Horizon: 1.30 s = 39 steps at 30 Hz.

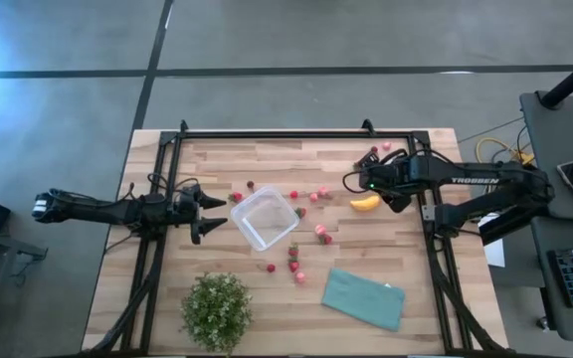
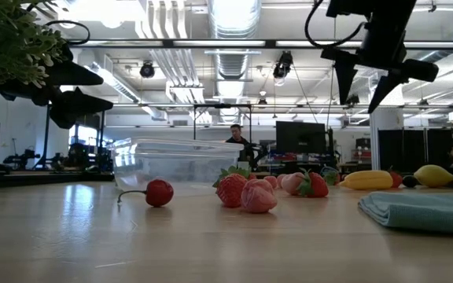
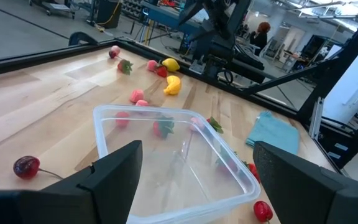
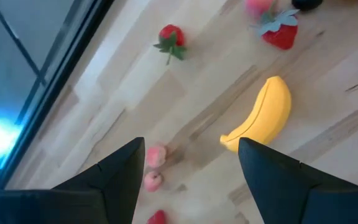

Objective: Pick and placing Produce into tupperware
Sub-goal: Put the yellow lemon into the transparent bin

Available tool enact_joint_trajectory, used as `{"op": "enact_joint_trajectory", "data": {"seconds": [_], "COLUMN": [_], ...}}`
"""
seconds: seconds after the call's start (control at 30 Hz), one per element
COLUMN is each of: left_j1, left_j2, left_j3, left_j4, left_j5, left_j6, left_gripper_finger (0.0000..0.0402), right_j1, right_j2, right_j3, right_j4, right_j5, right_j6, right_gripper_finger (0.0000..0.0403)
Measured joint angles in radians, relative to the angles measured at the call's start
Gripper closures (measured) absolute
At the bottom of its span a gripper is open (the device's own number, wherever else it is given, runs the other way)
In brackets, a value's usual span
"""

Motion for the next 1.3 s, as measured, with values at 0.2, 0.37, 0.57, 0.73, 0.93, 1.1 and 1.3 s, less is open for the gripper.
{"op": "enact_joint_trajectory", "data": {"seconds": [0.2, 0.37, 0.57, 0.73, 0.93, 1.1, 1.3], "left_j1": [0.0, 0.0, 0.0, 0.0, 0.0, 0.0, 0.0], "left_j2": [-0.001, 0.004, 0.005, 0.006, 0.008, 0.008, 0.008], "left_j3": [0.0, 0.0, 0.0, 0.0, 0.0, 0.0, 0.0], "left_j4": [0.0, 0.0, 0.0, 0.0, 0.0, -0.001, 0.0], "left_j5": [0.0, 0.0, 0.0, 0.0, 0.0, 0.0, 0.0], "left_j6": [0.0, 0.0, 0.0, 0.0, 0.0, 0.0, 0.0], "left_gripper_finger": [0.0109, 0.0109, 0.0109, 0.0109, 0.0109, 0.0109, 0.0109], "right_j1": [0.0, -0.006, -0.02, -0.037, -0.099, -0.126, -0.143], "right_j2": [0.0, 0.005, 0.054, 0.086, 0.118, 0.204, 0.31], "right_j3": [0.013, -0.002, -0.024, -0.025, -0.024, -0.024, -0.016], "right_j4": [-0.003, -0.073, -0.12, -0.14, -0.171, -0.193, -0.231], "right_j5": [0.011, 0.012, 0.01, 0.001, -0.02, -0.052, -0.137], "right_j6": [0.037, 0.327, 0.554, 0.665, 0.66, 0.809, 0.833], "right_gripper_finger": [0.0152, 0.0152, 0.0152, 0.0152, 0.0152, 0.0152, 0.0152]}}
